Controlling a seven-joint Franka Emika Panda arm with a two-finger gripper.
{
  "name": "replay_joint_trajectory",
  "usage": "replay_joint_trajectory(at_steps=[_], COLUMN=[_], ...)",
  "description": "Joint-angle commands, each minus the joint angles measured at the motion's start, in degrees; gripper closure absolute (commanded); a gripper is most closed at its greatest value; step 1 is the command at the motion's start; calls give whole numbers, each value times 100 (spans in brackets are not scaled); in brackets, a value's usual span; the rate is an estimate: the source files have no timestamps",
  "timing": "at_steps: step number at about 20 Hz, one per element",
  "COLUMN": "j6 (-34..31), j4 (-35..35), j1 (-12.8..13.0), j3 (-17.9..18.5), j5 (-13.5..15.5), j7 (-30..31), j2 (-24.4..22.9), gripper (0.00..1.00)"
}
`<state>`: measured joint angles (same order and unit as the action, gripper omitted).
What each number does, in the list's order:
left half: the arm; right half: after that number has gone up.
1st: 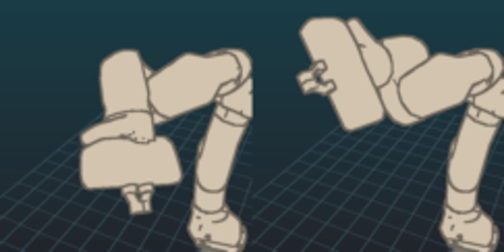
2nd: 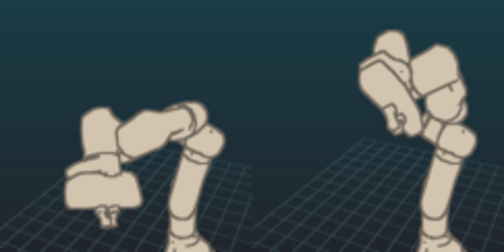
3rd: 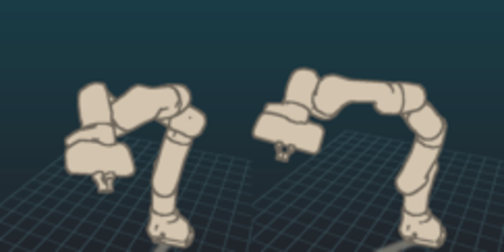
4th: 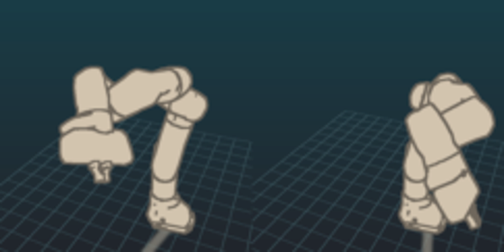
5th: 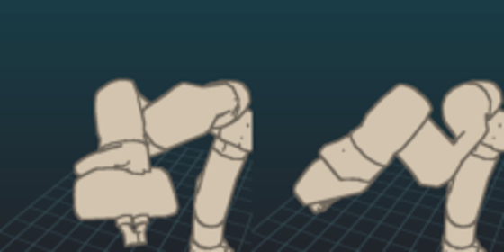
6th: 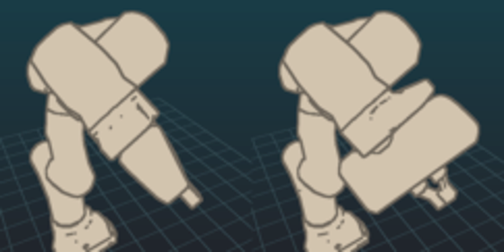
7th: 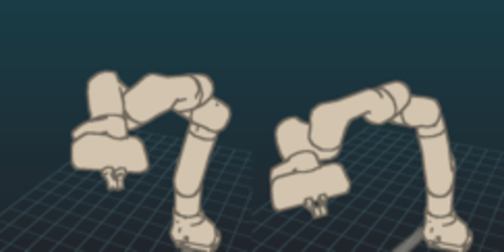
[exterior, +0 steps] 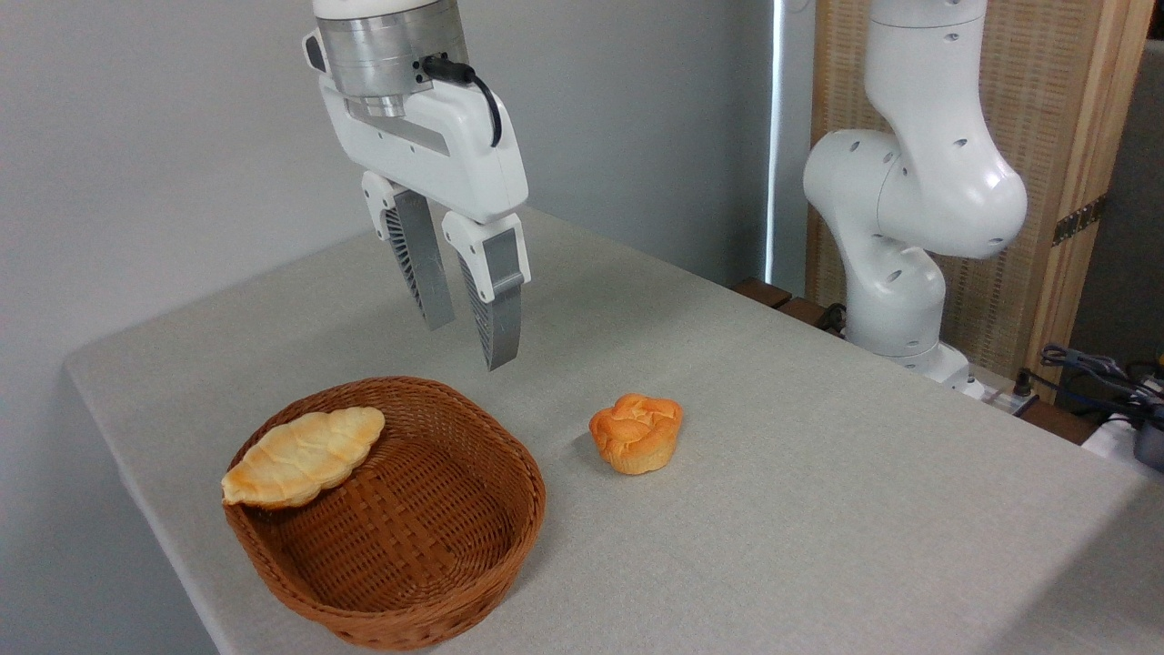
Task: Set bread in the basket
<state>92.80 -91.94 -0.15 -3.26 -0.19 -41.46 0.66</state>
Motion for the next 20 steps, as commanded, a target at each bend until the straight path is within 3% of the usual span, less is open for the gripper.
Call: replay_joint_trajectory(at_steps=[1,13,20], j6=[-86,-60,923], j4=[-69,-245,-1843], j1=[33,33,41], j3=[54,62,115], j5=[107,98,98], j7=[23,15,6], j2=[-101,-119,-1207], gripper=[0,0,0])
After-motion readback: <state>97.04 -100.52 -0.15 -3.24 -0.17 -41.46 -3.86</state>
